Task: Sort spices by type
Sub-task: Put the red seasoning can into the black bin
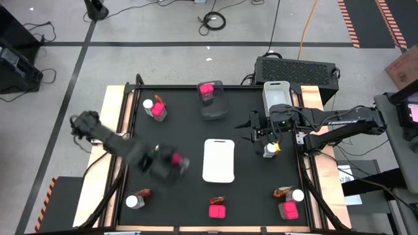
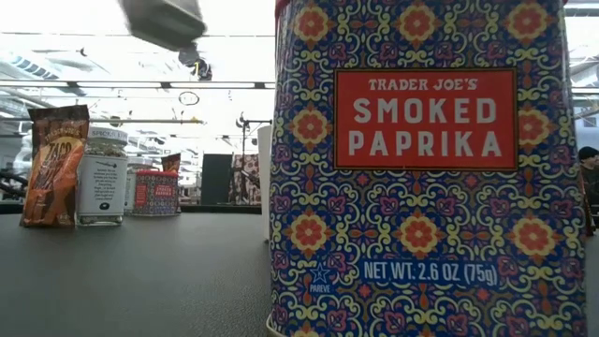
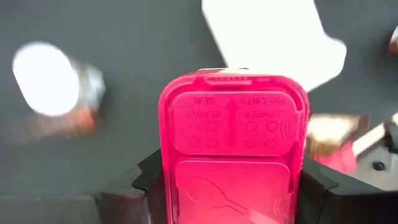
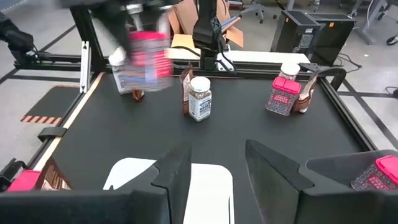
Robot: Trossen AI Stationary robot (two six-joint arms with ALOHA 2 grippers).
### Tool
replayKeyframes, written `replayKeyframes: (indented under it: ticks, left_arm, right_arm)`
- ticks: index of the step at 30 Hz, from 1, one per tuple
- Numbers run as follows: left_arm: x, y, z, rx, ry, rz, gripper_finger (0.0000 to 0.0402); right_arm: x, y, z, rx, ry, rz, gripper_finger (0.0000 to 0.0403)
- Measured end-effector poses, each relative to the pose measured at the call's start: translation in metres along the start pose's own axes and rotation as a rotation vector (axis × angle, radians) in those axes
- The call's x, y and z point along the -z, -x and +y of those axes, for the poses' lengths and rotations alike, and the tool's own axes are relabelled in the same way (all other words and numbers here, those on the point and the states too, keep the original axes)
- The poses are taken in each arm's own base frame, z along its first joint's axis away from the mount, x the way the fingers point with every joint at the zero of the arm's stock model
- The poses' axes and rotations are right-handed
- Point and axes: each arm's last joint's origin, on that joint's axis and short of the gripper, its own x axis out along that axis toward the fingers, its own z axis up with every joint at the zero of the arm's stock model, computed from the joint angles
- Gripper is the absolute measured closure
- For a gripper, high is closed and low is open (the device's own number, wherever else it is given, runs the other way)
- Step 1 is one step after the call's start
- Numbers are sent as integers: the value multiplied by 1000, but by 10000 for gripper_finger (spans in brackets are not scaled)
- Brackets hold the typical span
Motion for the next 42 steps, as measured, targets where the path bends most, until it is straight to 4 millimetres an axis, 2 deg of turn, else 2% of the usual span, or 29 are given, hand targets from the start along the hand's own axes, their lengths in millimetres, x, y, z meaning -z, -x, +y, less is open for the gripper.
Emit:
replayKeyframes:
  ticks: [4,11,14,17,20,23,30,42]
  left_arm:
    - [-75,-2,22,-32,-147,-96,186]
    - [-199,-26,56,42,-440,-272,186]
    - [-240,-44,71,48,-583,-335,185]
    - [-269,-67,86,23,-704,-349,185]
    - [-286,-95,95,6,-807,-303,185]
    - [-291,-118,98,-6,-882,-256,185]
    - [-295,-145,97,-20,-978,-210,185]
    - [-298,-181,102,-38,-977,-124,185]
  right_arm:
    - [0,0,0,0,-13,0,257]
    - [0,0,0,19,-120,-3,257]
    - [0,0,-3,94,-207,-11,257]
    - [0,0,-5,181,-335,-31,257]
    - [0,1,-7,229,-422,-46,257]
    - [0,1,-8,263,-473,-61,257]
    - [0,1,-8,286,-514,-72,257]
    - [0,1,-8,286,-514,-71,257]
